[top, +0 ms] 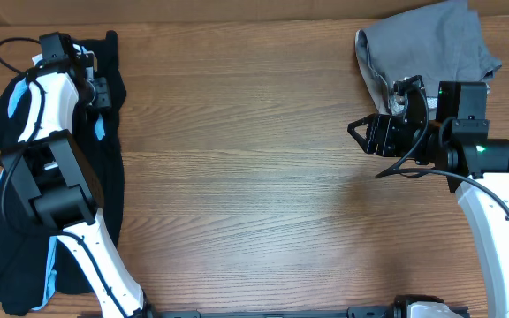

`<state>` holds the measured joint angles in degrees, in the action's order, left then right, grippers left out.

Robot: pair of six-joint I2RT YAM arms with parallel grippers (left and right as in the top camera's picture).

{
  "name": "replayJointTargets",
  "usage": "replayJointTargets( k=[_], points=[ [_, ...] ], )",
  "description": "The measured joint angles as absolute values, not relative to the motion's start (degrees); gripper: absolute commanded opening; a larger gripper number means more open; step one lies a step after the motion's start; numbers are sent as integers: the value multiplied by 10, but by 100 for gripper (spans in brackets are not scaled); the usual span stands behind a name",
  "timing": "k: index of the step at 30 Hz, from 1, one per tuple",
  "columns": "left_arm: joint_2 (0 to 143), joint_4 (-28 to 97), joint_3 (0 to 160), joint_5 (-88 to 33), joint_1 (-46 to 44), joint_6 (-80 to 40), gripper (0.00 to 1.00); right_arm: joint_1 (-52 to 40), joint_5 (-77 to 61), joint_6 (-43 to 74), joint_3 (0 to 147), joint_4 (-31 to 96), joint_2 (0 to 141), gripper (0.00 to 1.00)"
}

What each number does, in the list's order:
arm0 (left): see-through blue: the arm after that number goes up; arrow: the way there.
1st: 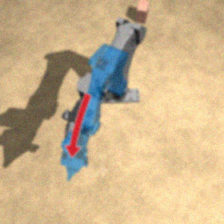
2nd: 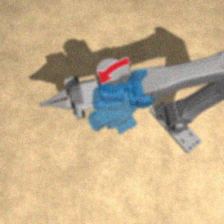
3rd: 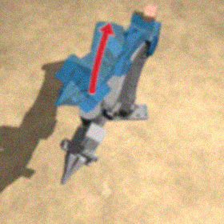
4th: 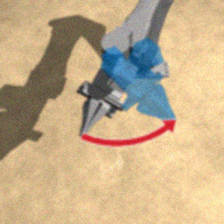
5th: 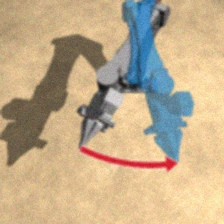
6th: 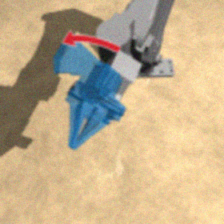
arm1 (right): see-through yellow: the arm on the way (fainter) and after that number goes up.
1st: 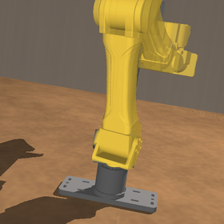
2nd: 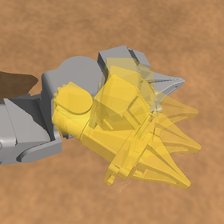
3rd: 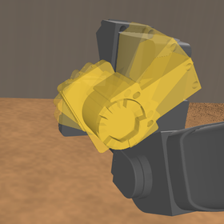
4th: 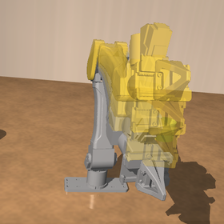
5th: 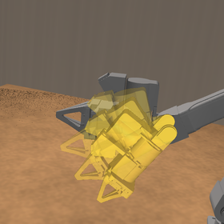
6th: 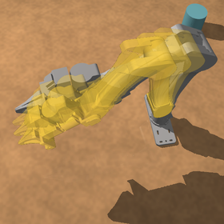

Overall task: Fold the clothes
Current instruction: 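Grasp the black shirt in the pile with the left gripper, then pull the black shirt out and drag it right onto the table center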

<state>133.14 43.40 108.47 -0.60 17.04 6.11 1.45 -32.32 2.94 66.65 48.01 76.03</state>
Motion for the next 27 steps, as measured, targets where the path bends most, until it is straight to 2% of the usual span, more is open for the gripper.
replayJointTargets(
  k=[3, 12, 22, 27],
  points=[
    [1331, 434, 1085, -6, 170, 61, 4, 15, -323, 30, 667, 480, 760, 64],
    [1331, 480, 1123, -6, 170, 59, 4, 15, -322, 30, 667, 480, 760, 64],
    [1286, 635, 1314, -5, 169, 48, 4, 15, -322, 30, 667, 471, 760, 64],
    [1236, 698, 1374, -6, 161, 46, 4, 15, -322, 30, 667, 465, 760, 58]
  ],
)
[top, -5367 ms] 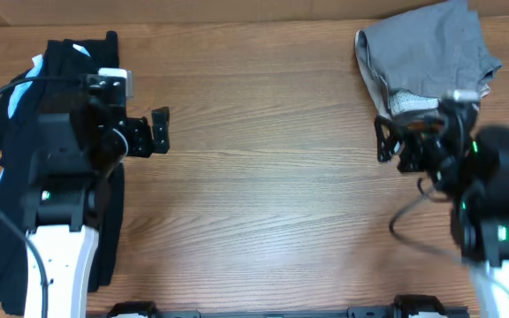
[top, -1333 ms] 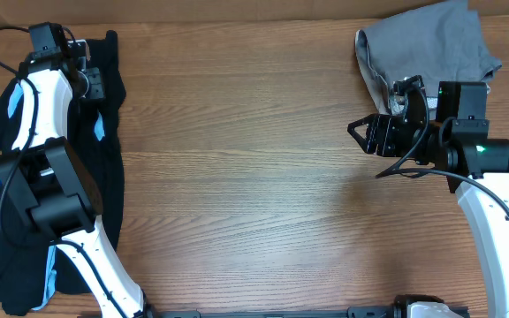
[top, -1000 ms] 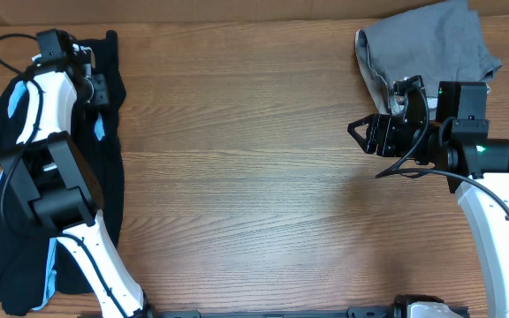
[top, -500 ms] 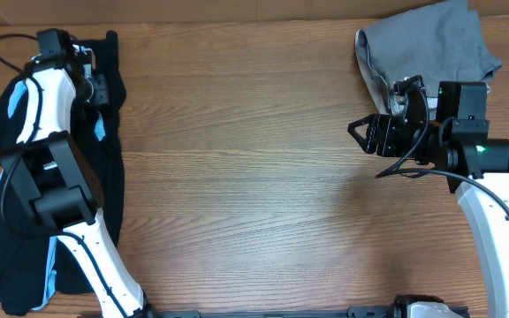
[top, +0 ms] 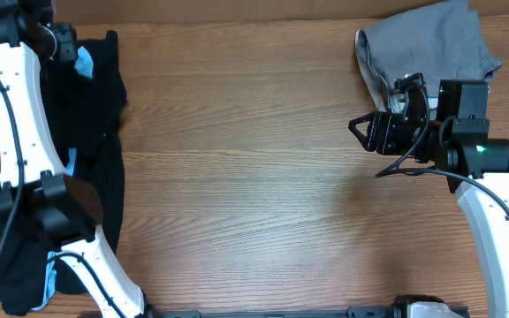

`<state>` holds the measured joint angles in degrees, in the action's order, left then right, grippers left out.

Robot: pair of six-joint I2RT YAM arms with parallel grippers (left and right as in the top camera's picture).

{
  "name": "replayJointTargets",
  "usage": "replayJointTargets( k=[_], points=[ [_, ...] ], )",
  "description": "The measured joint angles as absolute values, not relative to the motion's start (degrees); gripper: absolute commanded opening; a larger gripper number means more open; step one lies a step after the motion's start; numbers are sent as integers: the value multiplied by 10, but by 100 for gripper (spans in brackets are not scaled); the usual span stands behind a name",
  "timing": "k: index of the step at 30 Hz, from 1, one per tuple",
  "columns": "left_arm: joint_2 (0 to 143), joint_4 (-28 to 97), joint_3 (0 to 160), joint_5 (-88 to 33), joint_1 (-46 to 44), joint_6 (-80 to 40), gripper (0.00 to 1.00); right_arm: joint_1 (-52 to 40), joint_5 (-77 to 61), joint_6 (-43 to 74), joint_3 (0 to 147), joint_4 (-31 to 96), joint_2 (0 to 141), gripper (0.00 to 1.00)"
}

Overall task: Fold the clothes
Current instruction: 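Pull the black shirt out and drag it right onto the table center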

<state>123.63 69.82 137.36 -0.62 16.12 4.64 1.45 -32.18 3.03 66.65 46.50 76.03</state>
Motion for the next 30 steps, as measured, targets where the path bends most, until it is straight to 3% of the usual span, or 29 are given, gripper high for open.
replayJointTargets(
  k=[9, 19, 30],
  points=[
    [1180, 750, 1395, -68, 105, 49, 4, 15, -322, 32, 689, 493, 730, 59],
    [1113, 752, 1403, -119, -83, 49, 4, 22, -302, 32, 788, 581, 654, 63],
    [1176, 739, 1404, -146, -234, 49, 4, 98, -271, 32, 799, 631, 636, 67]
  ],
)
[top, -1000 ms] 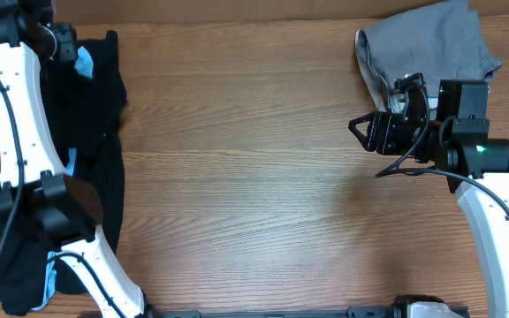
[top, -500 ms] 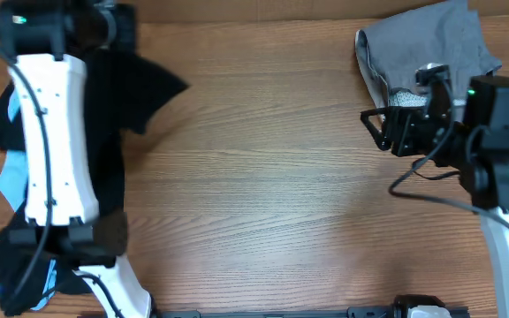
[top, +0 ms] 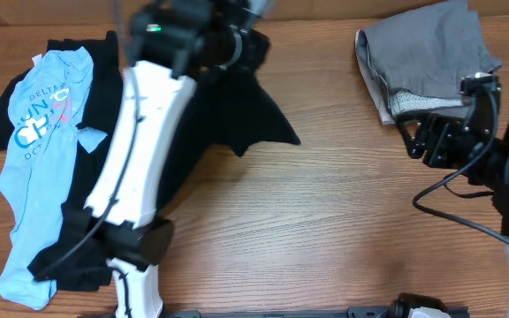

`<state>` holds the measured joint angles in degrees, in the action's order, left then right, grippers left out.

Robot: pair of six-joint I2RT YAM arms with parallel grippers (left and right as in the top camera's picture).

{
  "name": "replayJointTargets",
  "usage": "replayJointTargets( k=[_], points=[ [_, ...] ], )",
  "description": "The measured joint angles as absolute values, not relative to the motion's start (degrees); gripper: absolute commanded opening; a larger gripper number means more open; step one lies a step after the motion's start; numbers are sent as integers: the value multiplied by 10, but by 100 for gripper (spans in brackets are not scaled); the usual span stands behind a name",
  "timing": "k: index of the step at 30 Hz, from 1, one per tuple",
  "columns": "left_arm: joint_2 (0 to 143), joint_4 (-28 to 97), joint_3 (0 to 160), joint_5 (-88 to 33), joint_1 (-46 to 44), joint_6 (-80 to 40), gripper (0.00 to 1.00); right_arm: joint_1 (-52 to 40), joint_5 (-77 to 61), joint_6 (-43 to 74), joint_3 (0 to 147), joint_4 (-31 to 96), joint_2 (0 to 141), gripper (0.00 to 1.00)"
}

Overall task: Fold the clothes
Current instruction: 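Pull the black shirt out and drag it right onto the table center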

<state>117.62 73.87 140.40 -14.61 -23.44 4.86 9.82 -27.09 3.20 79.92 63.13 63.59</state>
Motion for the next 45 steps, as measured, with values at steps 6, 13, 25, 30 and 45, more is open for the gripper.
replayJointTargets(
  k=[6, 13, 25, 30, 45],
  points=[
    [1260, 713, 1404, -158, -291, 49, 4, 165, -267, 32, 799, 644, 636, 70],
    [1313, 702, 1404, -191, -361, 44, 4, 233, -267, 32, 799, 646, 636, 72],
    [1350, 703, 1404, -222, -485, 39, 4, 361, -293, 32, 833, 646, 636, 75],
    [1350, 703, 1404, -253, -514, 30, 18, 379, -303, 32, 853, 646, 636, 77],
    [1350, 745, 1469, -294, -465, 5, 100, 380, -308, 32, 858, 641, 636, 78]
  ],
)
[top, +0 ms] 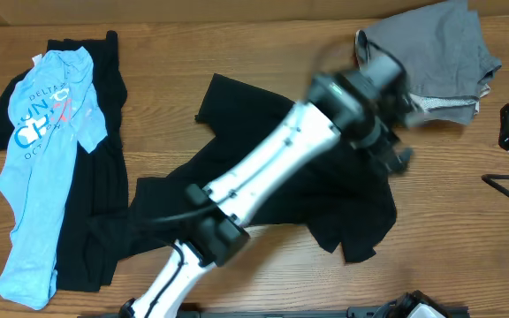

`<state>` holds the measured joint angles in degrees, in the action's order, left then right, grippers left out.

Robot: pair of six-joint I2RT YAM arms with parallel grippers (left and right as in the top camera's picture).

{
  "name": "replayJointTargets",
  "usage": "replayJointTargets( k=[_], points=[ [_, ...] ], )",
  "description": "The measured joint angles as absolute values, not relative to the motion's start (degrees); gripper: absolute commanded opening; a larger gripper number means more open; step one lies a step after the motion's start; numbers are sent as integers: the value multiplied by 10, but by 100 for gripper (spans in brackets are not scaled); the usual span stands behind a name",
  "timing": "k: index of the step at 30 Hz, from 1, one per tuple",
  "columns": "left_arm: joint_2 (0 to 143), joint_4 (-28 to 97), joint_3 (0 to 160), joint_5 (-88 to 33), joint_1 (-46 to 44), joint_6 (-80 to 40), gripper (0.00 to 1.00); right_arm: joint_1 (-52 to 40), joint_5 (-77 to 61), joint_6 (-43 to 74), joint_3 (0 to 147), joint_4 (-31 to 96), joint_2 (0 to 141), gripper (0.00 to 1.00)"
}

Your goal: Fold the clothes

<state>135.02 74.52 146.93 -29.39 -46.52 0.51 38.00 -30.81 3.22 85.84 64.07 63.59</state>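
A black garment [290,194] lies spread across the middle of the table, one end near the far edge and the other toward the front right. My left arm reaches diagonally over it. The left gripper [394,152] is blurred at the garment's right edge, just below the grey pile, and its jaws cannot be made out. A light blue printed T-shirt [38,168] lies on more black clothes [95,221] at the left. My right gripper sits at the right edge, partly cut off, open and holding nothing.
A folded grey pile [431,53] sits at the back right corner, close to the left gripper. A black cable [506,181] trails by the right arm. Bare wood [467,256] shows at the front right.
My left arm was at the back middle holding the black garment up. It now reaches far right, and the garment lies spread on the table. The right gripper has drawn back to the right edge.
At first my left gripper was at the clothes pile on the far left, with the right gripper by the grey pile. Then a black garment hung from the left gripper at the back middle, uncovering the blue T-shirt. Now that garment lies across the table's middle.
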Motion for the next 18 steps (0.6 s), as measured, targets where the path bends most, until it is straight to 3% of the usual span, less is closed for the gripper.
replayJointTargets(
  k=[9, 18],
  points=[
    [1323, 757, 1529, -234, -237, 10, 100, 381, -351, 31, 860, 662, 646, 78],
    [1339, 759, 1528, -153, -178, 32, 100, 351, -360, -7, 861, 735, 707, 74]
  ],
)
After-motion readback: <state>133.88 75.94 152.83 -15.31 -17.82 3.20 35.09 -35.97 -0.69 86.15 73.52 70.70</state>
